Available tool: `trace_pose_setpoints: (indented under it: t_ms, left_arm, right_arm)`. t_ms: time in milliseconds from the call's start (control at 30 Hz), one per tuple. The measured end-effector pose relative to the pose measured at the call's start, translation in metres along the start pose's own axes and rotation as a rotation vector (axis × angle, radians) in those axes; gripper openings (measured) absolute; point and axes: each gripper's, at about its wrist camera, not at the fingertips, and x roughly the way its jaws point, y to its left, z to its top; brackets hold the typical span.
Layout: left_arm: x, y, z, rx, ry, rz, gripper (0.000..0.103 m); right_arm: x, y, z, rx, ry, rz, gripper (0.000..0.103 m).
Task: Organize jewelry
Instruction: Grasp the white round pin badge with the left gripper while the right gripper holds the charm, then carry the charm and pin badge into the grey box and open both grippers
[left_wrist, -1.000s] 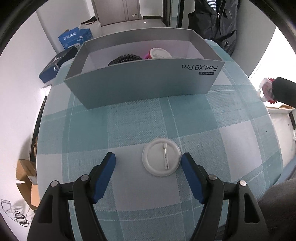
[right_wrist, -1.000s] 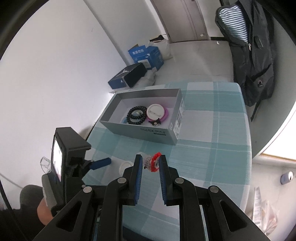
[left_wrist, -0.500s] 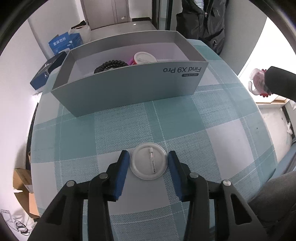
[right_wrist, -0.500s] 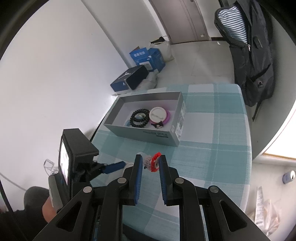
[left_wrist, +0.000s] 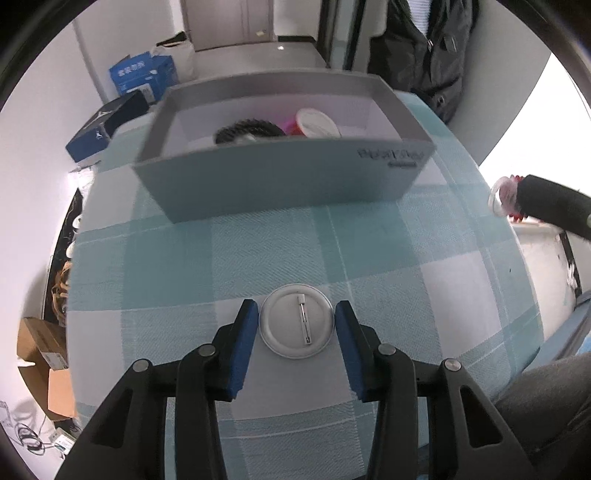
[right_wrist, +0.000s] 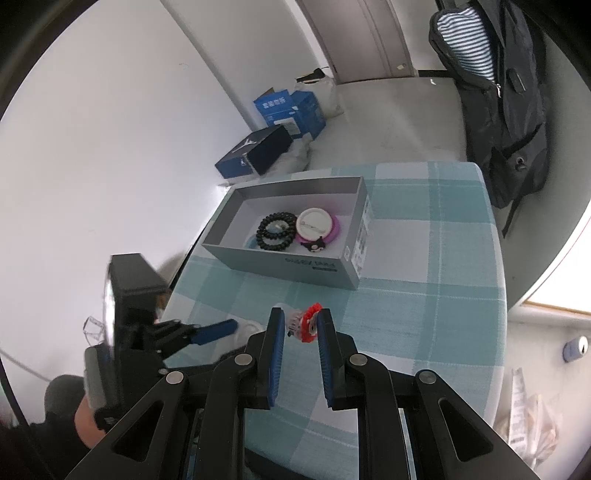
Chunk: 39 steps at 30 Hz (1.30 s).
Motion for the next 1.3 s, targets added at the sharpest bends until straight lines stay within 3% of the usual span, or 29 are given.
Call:
trace_pose_setpoints:
  t_ms: [400,733,1100,1300]
  left_arm:
    - [-0.045,0.011,0.024,-0.096,-0.140,-0.087,0.038]
    - [-0.065,0.037,0.057,-0.180,-0.185,-0.179,0.038]
    - [-0.055,0.048,0.099,-0.213,-0.168,-0.248,0.038]
    - [-0.029,0.050,0.111,-0.224,-0.122,-0.286,0.038]
  right_arm:
    - [0.010,0.021,0.019,-0.049,-0.016,0.021,0.017]
    - [0.014,0.033,0.058,-0.066,-0.048,0.049,0.017]
    - [0.037,0.029,0.084,-0.012,-0.041,0.056,0.017]
    - [0.042,0.022,0.094,0.006,-0.047,0.028,0.017]
